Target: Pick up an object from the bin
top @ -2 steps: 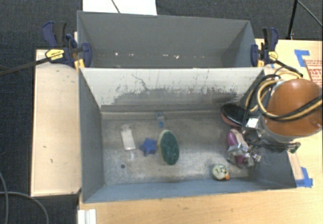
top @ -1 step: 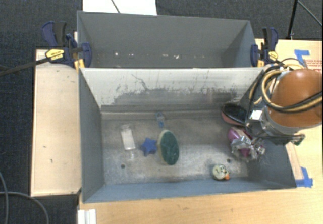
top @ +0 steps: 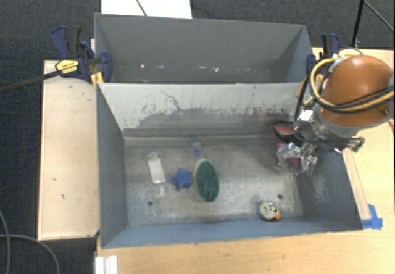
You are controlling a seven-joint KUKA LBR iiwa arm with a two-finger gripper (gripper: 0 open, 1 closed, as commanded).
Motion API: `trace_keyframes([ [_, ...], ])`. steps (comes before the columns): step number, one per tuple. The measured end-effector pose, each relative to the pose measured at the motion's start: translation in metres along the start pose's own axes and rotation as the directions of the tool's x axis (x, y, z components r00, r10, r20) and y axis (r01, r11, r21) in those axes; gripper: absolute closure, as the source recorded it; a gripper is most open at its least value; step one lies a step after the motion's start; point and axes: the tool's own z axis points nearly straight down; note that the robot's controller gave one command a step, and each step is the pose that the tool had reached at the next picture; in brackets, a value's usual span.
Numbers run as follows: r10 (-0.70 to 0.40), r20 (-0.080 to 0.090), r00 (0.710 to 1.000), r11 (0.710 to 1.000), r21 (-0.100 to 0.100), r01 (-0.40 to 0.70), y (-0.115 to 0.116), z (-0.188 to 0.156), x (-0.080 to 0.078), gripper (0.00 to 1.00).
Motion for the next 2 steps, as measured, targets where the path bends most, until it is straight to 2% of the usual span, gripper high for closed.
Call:
trace_keyframes([
  [1, 0.010, 0.003, 1.000, 1.000, 0.003, -0.010, -0.0270, -0.0422, -0.0079, 1.00],
  [2, 0.016, 0.001, 1.000, 1.000, 0.000, -0.016, -0.0260, -0.0403, -0.0072, 0.00],
])
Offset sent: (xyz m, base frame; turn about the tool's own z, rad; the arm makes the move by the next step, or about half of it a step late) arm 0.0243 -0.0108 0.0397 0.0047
